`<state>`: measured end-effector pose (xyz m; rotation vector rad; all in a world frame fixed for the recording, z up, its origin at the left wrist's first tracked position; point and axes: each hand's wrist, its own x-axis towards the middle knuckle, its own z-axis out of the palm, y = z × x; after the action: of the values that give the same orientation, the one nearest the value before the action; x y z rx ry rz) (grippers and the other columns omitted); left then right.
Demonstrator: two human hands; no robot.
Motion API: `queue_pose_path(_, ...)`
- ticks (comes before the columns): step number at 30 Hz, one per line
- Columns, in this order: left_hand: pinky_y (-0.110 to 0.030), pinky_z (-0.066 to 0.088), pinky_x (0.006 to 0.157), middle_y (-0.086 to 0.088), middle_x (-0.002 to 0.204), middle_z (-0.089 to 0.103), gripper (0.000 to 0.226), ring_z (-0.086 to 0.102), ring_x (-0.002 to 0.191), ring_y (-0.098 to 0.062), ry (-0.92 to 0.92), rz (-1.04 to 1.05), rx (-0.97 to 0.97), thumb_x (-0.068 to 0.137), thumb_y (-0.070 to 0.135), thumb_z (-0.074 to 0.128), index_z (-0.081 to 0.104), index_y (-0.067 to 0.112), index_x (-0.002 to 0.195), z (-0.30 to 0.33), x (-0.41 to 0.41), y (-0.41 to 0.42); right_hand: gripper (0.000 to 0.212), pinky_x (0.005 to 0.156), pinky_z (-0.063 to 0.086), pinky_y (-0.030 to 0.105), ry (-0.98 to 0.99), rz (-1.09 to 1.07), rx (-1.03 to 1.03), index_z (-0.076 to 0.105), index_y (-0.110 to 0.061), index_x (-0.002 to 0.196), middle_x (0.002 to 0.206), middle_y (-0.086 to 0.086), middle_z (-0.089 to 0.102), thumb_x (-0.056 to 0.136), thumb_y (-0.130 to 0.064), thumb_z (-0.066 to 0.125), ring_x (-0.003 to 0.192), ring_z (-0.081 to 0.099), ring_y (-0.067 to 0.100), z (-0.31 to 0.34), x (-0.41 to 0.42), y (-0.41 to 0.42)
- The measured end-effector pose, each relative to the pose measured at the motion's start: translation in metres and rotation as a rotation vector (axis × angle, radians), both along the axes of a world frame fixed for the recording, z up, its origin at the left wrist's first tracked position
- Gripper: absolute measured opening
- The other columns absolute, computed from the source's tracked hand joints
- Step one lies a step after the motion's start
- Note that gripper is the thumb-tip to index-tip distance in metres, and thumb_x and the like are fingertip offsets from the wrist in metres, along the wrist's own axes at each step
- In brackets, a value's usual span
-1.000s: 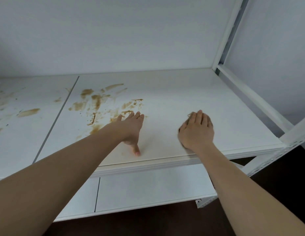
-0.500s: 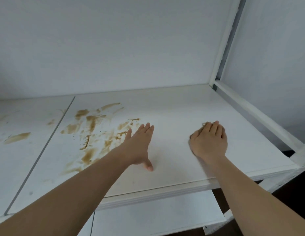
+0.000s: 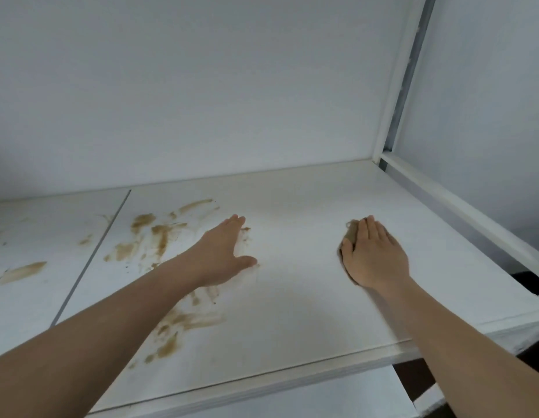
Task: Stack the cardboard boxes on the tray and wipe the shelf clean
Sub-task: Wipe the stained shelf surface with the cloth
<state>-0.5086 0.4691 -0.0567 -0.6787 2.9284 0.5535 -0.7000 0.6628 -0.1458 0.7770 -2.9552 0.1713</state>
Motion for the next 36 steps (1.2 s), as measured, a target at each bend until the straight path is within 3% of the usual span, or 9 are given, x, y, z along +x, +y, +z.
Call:
queue_pose_path(5,-0.025,0.015,0.114,0.003,0.159,0.013,0.058,0.012,0.146,-0.014,0.087,0.086,0.016,0.100,0.018,0.041,0.014,0.019,0.152,-0.003,-0.006,-0.014,0.065,0.122,0.006,0.036,-0.022,0.153,-0.044,0.015,-0.005,0.154,0.162,0.011,0.012,0.097,-0.038,0.010,0.150,0.008,0.020,-0.006,0.007,-0.065)
queue_pose_path(10,-0.027,0.038,0.104,0.002,0.158,0.014,0.065,0.029,0.140,-0.018,0.157,0.111,0.063,0.092,0.001,0.038,0.018,0.021,0.151,-0.006,-0.020,-0.020,0.069,0.122,0.000,0.030,-0.036,0.462,0.024,0.006,-0.012,0.156,0.163,0.002,0.002,0.097,-0.048,0.001,0.150,0.001,0.012,-0.002,0.036,-0.070)
queue_pose_path(13,-0.017,0.027,0.101,0.005,0.158,0.015,0.067,0.020,0.143,-0.015,0.175,0.078,0.022,0.091,-0.001,0.038,0.018,0.022,0.151,-0.005,-0.020,-0.030,0.063,0.119,-0.002,0.025,-0.012,0.378,0.021,0.010,-0.016,0.155,0.163,0.001,0.007,0.100,-0.045,0.007,0.149,0.006,0.012,0.002,0.007,-0.043)
queue_pose_path(15,-0.021,0.025,0.107,0.005,0.157,0.017,0.069,0.023,0.143,-0.016,0.188,0.079,0.018,0.089,-0.003,0.038,0.020,0.023,0.150,-0.005,-0.017,-0.040,0.063,0.121,0.002,0.030,-0.004,0.204,0.034,0.010,-0.013,0.155,0.163,0.005,0.007,0.100,-0.043,0.006,0.150,0.006,0.015,0.002,-0.020,-0.037)
queue_pose_path(19,-0.031,0.040,0.106,0.003,0.153,0.030,0.075,0.033,0.139,-0.011,0.240,0.112,0.056,0.082,-0.009,0.038,0.027,0.025,0.148,-0.015,-0.014,-0.062,0.062,0.122,0.001,0.033,-0.076,0.058,0.022,0.007,-0.007,0.155,0.163,0.009,0.002,0.101,-0.038,0.009,0.150,0.002,0.018,0.004,-0.033,-0.078)
queue_pose_path(25,-0.010,0.045,0.072,0.001,0.150,0.036,0.074,0.043,0.132,-0.006,0.326,0.147,0.042,0.082,-0.015,0.036,0.028,0.020,0.147,-0.020,-0.021,-0.067,0.061,0.121,-0.002,0.028,-0.054,0.424,0.025,0.005,-0.010,0.155,0.163,0.003,0.000,0.103,-0.040,0.013,0.150,0.000,0.012,0.004,0.018,-0.125)
queue_pose_path(27,-0.013,0.044,0.074,0.001,0.148,0.039,0.068,0.050,0.126,-0.008,0.367,0.157,0.009,0.086,-0.014,0.038,0.032,0.018,0.145,-0.019,-0.025,-0.068,0.061,0.120,-0.002,0.026,-0.100,0.515,0.040,0.003,-0.015,0.156,0.163,-0.002,-0.002,0.103,-0.043,0.015,0.149,-0.002,0.009,0.008,0.013,-0.108)
queue_pose_path(32,-0.024,0.049,0.088,0.003,0.134,0.056,0.045,0.066,0.098,-0.012,0.553,0.217,0.045,0.092,0.007,0.057,0.047,0.017,0.135,-0.023,-0.036,-0.075,0.062,0.122,0.002,0.031,-0.068,0.193,0.087,0.004,-0.011,0.155,0.163,0.004,0.000,0.103,-0.042,0.010,0.150,0.001,0.015,0.006,-0.047,-0.069)
queue_pose_path(36,-0.015,0.049,0.064,0.007,0.126,0.060,0.042,0.065,0.084,-0.005,0.633,0.234,0.083,0.090,0.013,0.063,0.052,0.020,0.129,-0.028,-0.046,-0.079,0.063,0.122,0.001,0.034,-0.112,0.089,0.077,0.002,-0.008,0.155,0.163,0.008,-0.003,0.102,-0.041,0.009,0.150,0.000,0.018,0.005,-0.063,-0.107)
